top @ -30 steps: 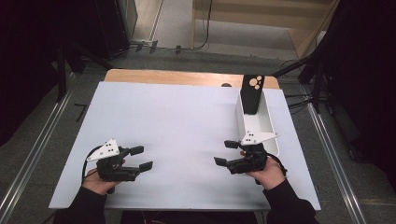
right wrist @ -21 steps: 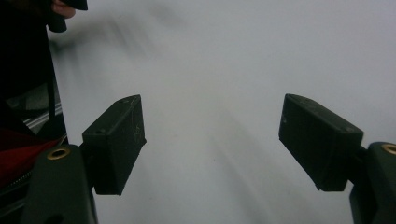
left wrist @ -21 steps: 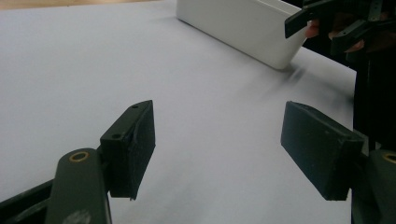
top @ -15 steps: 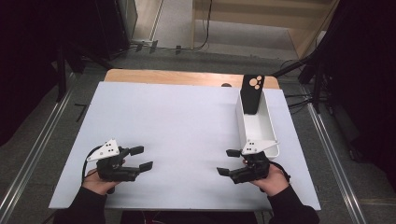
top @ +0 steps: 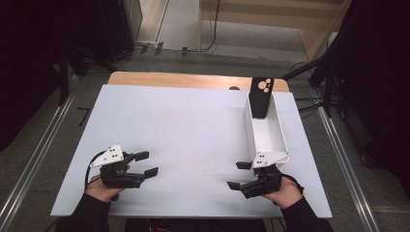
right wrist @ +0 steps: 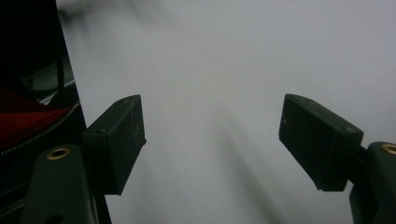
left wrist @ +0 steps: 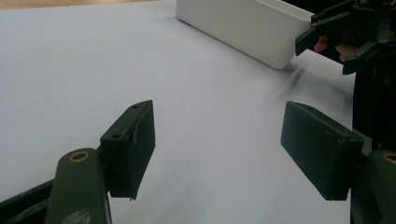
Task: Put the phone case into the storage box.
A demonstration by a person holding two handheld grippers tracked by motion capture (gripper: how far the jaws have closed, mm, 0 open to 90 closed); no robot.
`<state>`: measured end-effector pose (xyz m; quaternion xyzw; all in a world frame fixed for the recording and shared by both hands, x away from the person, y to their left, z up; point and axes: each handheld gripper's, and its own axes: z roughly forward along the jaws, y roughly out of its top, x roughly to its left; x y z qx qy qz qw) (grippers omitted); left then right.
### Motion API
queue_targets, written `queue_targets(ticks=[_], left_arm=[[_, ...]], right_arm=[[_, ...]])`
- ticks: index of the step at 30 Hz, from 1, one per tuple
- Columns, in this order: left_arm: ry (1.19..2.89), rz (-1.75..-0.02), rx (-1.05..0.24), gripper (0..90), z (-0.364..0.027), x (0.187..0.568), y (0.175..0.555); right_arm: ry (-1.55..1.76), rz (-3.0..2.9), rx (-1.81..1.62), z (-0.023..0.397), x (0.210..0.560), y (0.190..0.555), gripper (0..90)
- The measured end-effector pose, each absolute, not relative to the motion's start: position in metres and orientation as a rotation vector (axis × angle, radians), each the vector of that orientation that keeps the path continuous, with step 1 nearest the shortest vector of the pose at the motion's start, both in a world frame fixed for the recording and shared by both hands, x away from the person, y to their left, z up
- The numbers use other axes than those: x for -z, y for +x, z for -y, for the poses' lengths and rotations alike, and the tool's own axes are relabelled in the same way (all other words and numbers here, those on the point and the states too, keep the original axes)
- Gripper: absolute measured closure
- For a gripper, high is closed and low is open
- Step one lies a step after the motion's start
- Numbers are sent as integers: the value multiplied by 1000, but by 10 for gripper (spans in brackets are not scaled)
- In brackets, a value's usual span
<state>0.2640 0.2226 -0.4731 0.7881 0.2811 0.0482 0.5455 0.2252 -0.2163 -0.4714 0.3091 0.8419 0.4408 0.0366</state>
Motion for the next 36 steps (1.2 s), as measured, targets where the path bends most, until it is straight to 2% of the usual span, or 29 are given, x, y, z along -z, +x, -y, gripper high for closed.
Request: queue_targets(ticks=[36], left_arm=[[1877,-662,-103,261,-220,473,263]], right_arm=[[1024,-2608,-1217,245,502,217,211]])
